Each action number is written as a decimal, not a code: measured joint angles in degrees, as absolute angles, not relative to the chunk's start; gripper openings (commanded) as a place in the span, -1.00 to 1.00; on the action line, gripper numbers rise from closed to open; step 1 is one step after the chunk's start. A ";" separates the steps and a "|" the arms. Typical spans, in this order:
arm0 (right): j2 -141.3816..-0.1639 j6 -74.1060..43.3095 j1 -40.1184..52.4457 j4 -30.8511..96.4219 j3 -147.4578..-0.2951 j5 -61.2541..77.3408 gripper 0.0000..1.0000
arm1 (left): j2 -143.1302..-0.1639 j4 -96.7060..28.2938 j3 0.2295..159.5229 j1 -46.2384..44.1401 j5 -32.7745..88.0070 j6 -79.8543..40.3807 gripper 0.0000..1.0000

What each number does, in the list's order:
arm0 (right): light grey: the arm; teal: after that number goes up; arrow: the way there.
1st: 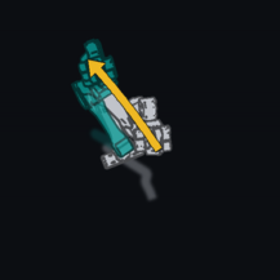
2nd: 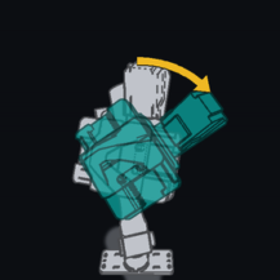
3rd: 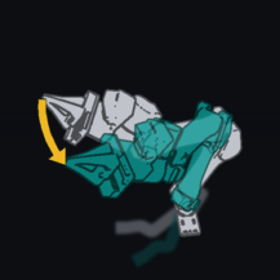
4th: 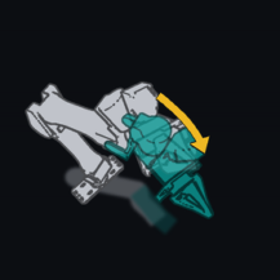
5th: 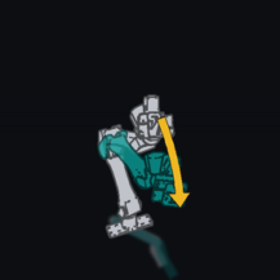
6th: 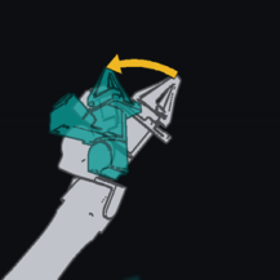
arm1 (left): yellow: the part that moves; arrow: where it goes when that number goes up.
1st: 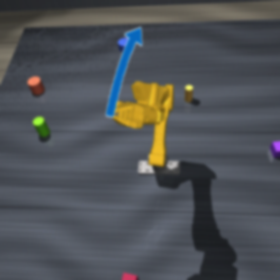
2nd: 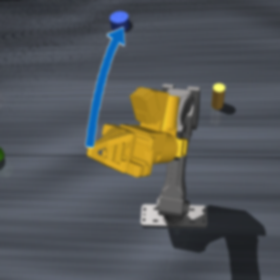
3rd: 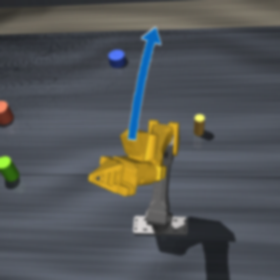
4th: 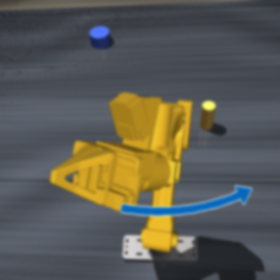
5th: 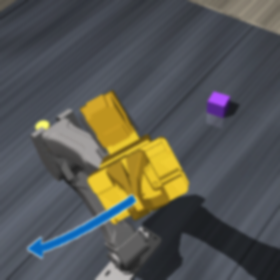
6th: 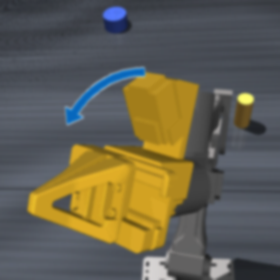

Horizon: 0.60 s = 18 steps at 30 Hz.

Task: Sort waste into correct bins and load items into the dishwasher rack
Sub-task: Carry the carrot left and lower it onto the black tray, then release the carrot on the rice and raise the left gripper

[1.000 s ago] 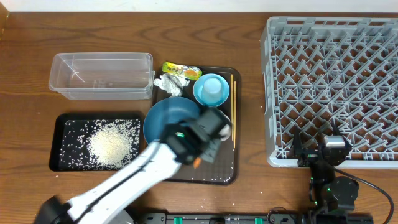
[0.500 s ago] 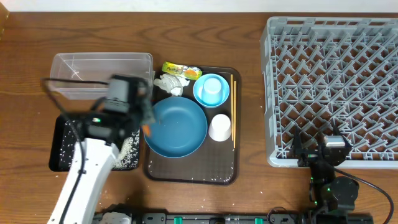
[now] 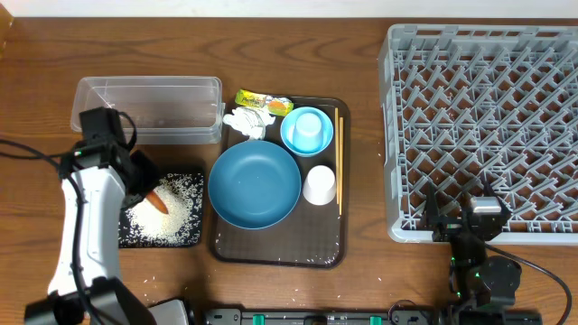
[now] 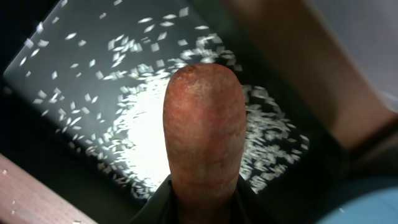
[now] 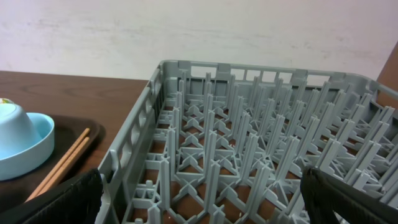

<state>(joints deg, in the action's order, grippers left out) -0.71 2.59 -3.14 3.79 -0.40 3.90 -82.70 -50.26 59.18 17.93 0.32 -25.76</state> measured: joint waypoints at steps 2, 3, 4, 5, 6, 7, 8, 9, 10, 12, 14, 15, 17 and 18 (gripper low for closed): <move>-0.71 2.59 -3.14 3.79 -0.40 3.88 0.99 | -83.90 -50.50 59.18 19.16 0.32 -26.17 -0.44; -0.71 2.59 -3.14 3.79 -0.40 3.88 0.99 | -84.53 -50.54 59.18 19.77 0.30 -26.57 -0.43; -0.71 2.59 -3.14 3.79 -0.40 3.88 0.98 | -85.10 -50.59 59.18 20.29 0.30 -26.81 -0.43; -0.71 2.59 -3.14 3.79 -0.40 3.88 0.99 | -85.52 -50.61 59.18 20.67 0.30 -27.00 -0.43; -0.71 2.59 -3.14 3.79 -0.40 3.88 0.98 | -85.89 -50.61 59.18 20.97 0.30 -27.07 -0.43; -0.71 2.59 -3.14 3.79 -0.40 3.88 0.98 | -86.21 -50.61 59.18 21.19 0.30 -27.11 -0.43; -0.71 2.59 -3.14 3.79 -0.40 3.88 0.99 | -86.63 -50.63 59.18 21.37 0.30 -27.20 -0.44; -0.71 2.59 -3.14 3.79 -0.40 3.88 0.99 | -86.98 -50.63 59.18 21.50 0.30 -27.20 -0.43; -0.71 2.59 -3.14 3.79 -0.40 3.88 0.99 | -87.35 -50.63 59.18 21.56 0.30 -27.22 -0.43; -0.71 2.59 -3.14 3.79 -0.40 3.88 0.99 | -88.12 -50.63 59.18 21.61 0.30 -27.22 -0.43; -0.71 2.59 -3.14 3.79 -0.40 3.88 0.99 | -88.84 -50.63 59.18 21.61 0.30 -27.20 -0.42; -0.71 2.59 -3.14 3.79 -0.40 3.88 0.98 | -89.14 -50.65 59.18 21.61 0.30 -27.22 -0.42; -0.71 2.59 -3.16 3.79 -0.40 3.88 0.99 | -89.69 -50.65 59.18 21.61 0.32 -27.22 -0.42; -0.71 2.59 -3.14 3.79 -0.40 3.88 0.99 | -89.91 -50.65 59.18 21.61 0.32 -27.22 -0.42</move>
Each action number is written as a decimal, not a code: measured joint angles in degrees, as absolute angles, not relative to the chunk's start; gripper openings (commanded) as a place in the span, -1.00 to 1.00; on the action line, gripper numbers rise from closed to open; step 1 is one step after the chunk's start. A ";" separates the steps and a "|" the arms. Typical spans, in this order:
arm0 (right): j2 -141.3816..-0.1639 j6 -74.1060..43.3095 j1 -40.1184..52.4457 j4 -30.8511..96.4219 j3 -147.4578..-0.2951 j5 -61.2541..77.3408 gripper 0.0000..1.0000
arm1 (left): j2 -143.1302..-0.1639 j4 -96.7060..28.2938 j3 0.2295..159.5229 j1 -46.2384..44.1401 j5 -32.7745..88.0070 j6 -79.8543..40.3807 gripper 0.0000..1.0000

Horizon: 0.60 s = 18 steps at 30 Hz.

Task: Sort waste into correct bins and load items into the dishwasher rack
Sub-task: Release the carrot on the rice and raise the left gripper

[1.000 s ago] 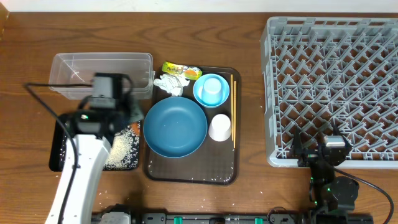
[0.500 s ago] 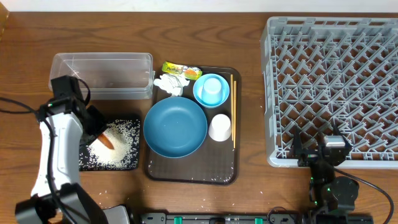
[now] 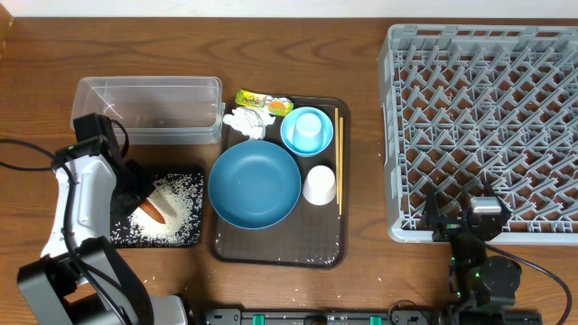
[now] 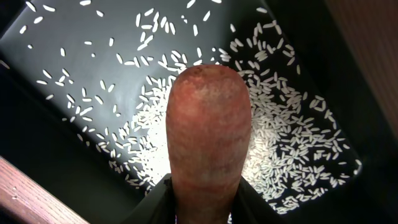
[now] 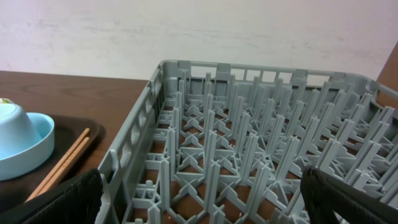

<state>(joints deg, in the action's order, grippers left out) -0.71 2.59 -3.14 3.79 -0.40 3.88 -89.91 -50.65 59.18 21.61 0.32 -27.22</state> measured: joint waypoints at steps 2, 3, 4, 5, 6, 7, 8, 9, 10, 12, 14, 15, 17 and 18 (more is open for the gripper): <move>-0.71 2.59 -3.14 3.79 -0.40 3.88 0.98 | -90.24 -50.72 59.18 21.61 0.32 -27.22 -0.39; -0.71 2.59 -3.14 3.79 -0.40 3.88 0.99 | -90.32 -50.83 59.18 21.61 0.30 -27.22 -0.31; -0.71 2.59 -3.14 3.79 -0.40 3.88 0.99 | -90.35 -50.83 59.18 21.61 0.32 -27.09 -0.21; -0.71 2.59 -3.14 3.79 -0.40 3.90 0.99 | -90.35 -50.83 59.18 21.61 0.32 -27.16 -0.17; -0.71 2.59 -3.14 3.79 -0.40 3.88 0.98 | -90.35 -50.83 59.18 21.61 0.36 -27.20 -0.17; -0.71 2.59 -3.14 3.79 -0.40 3.88 0.99 | -90.35 -50.83 59.18 21.61 0.47 -27.27 -0.17; -0.71 2.59 -3.14 3.79 -0.40 3.88 0.98 | -90.35 -50.83 59.18 21.63 0.51 -27.29 -0.17; -0.71 2.59 -3.14 3.79 -0.40 3.88 0.97 | -90.35 -50.81 59.18 21.65 0.51 -27.27 -0.17; -0.71 2.59 -3.14 3.79 -0.40 3.90 0.98 | -90.35 -50.83 59.18 21.65 0.51 -27.27 -0.16; -0.71 2.59 -3.14 3.79 -0.40 3.88 0.98 | -90.35 -50.81 59.18 21.65 0.51 -27.24 -0.16; -0.71 2.59 -3.14 3.79 -0.40 3.88 0.98 | -90.35 -50.83 59.18 21.65 0.51 -27.27 -0.16; -0.71 2.59 -3.14 3.79 -0.40 3.88 0.99 | -90.35 -50.81 59.18 21.65 0.51 -27.27 -0.16; -0.71 2.59 -3.14 3.79 -0.40 3.88 0.99 | -90.35 -50.92 59.18 21.65 0.58 -27.27 -0.16; -0.71 2.59 -3.14 3.79 -0.40 3.88 0.98 | -90.35 -51.16 59.18 21.65 0.95 -27.27 -0.16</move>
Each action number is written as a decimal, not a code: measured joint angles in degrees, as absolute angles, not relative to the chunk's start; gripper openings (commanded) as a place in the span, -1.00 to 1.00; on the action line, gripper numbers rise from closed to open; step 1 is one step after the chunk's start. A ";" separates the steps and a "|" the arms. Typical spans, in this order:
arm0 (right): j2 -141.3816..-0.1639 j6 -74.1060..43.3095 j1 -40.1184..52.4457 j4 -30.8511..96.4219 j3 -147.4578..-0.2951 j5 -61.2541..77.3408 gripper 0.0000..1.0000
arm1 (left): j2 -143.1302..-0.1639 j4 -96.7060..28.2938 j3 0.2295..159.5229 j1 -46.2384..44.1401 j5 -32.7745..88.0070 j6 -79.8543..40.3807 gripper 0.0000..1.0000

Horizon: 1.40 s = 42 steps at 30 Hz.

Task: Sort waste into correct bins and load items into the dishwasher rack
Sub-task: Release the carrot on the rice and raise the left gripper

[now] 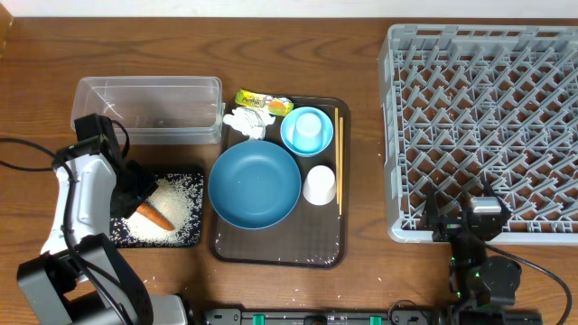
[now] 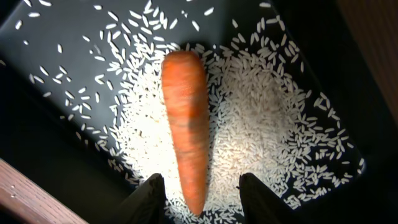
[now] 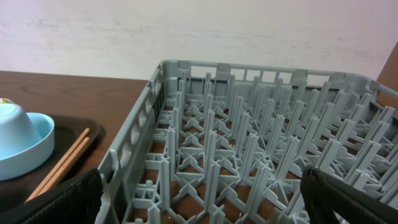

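An orange carrot (image 2: 185, 127) lies on white rice in the black bin (image 1: 129, 236) left of the tray; in the overhead view the carrot (image 1: 154, 217) points down-right. My left gripper (image 2: 202, 196) hangs open just above it, a finger on each side of the carrot's tip, not gripping. On the dark tray (image 1: 275, 251) are a large blue plate (image 1: 255, 183), a small blue bowl (image 1: 307, 132), a white cup (image 1: 319, 184) and chopsticks (image 1: 338, 161). The grey dishwasher rack (image 1: 488, 117) fills the right. My right gripper (image 3: 199, 193) rests open at the rack's near edge.
A clear plastic bin (image 1: 149, 108) stands behind the black one. Crumpled white tissue (image 1: 246, 122) and a yellow wrapper (image 1: 263, 102) lie at the tray's back left corner. Stray rice grains dot the table by the black bin and the tray.
My left gripper has opened and let go of the carrot, which now lies flat on the rice in the black bin. The right arm is unchanged.
The left gripper held the carrot over the right part of the black bin. Then it was further left and lower over the rice, still shut on it. Now the carrot lies released in the bin. The right arm stayed put by the rack throughout.
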<state>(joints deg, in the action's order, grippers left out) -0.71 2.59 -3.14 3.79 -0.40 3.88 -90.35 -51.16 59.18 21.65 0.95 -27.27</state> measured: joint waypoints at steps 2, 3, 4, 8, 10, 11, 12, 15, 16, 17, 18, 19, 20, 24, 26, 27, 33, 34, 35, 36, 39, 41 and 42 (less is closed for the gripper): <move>-0.71 2.59 -3.14 3.79 -0.40 3.90 0.98 | -90.30 -52.03 59.18 21.65 1.87 -27.27 -0.18; -0.71 2.59 -3.14 3.79 -0.40 3.88 0.99 | -90.19 -52.66 59.18 21.65 2.83 -27.24 -0.17; -0.71 2.59 -3.14 3.79 -0.40 3.88 0.99 | -89.95 -53.08 59.18 21.65 3.60 -27.24 -0.17; -0.71 2.59 -3.14 3.79 -0.40 3.88 0.99 | -85.82 -54.65 59.64 21.65 7.35 -27.22 -0.15; -0.71 2.59 -3.16 3.79 -0.40 3.88 0.98 | -81.84 -54.52 60.20 21.65 8.38 -27.07 0.29; -0.71 2.59 -3.14 3.79 -0.40 3.90 0.98 | -79.24 -54.08 60.49 21.65 8.67 -26.96 0.53; -0.71 2.59 -3.14 3.79 -0.40 3.90 0.99 | -77.06 -53.60 60.80 21.65 8.64 -27.20 0.68; -0.71 2.59 -3.14 3.79 -0.40 3.88 0.99 | -70.94 -52.77 61.80 21.65 7.20 -27.22 0.76; -0.71 2.59 -3.14 3.79 -0.40 3.90 0.98 | -69.21 -52.69 61.98 21.65 6.52 -27.22 0.78; -0.71 2.59 -3.14 3.79 -0.40 3.88 0.98 | -67.68 -52.71 62.02 21.65 5.85 -27.20 0.78; -0.71 2.59 -3.14 3.79 -0.40 3.88 0.98 | -66.59 -52.77 62.02 21.65 5.30 -27.22 0.79; -0.71 2.59 -3.14 3.79 -0.40 3.90 0.99 | -65.69 -52.80 62.02 21.65 4.91 -27.22 0.81; -0.71 2.59 -3.14 3.79 -0.40 3.90 0.99 | -64.93 -52.82 62.02 21.65 4.49 -27.22 0.82; -0.71 2.59 -3.14 3.79 -0.40 3.88 0.98 | -63.75 -52.88 62.02 21.65 3.81 -27.22 0.85; -0.71 2.59 -3.14 3.79 -0.40 3.88 0.99 | -63.77 -52.88 62.02 21.65 3.62 -27.22 0.86; -0.71 2.59 -3.14 3.79 -0.40 3.88 0.98 | -63.77 -52.88 62.02 21.65 3.57 -27.22 0.88; -0.71 2.59 -3.14 3.79 -0.40 3.88 0.98 | -63.86 -52.88 62.02 21.65 3.40 -27.22 0.90; -0.71 2.59 -3.14 3.79 -0.40 3.88 0.99 | -63.86 -52.88 62.02 21.65 3.40 -27.22 0.90; -0.71 2.59 -3.14 3.79 -0.40 3.88 0.98 | -63.88 -52.88 62.02 21.65 3.42 -27.22 0.90; -0.71 2.59 -3.14 3.79 -0.40 3.90 0.99 | -63.86 -52.88 62.02 21.65 3.40 -27.22 0.91; -0.71 2.59 -3.14 3.79 -0.40 3.90 0.99 | -63.88 -52.88 62.02 21.65 3.40 -27.22 0.92; -0.71 2.59 -3.14 3.79 -0.40 3.88 0.99 | -63.88 -52.88 62.02 21.65 3.40 -27.22 0.91; -0.71 2.59 -3.16 3.79 -0.40 3.88 0.98 | -63.88 -52.90 62.02 21.65 3.40 -27.22 0.91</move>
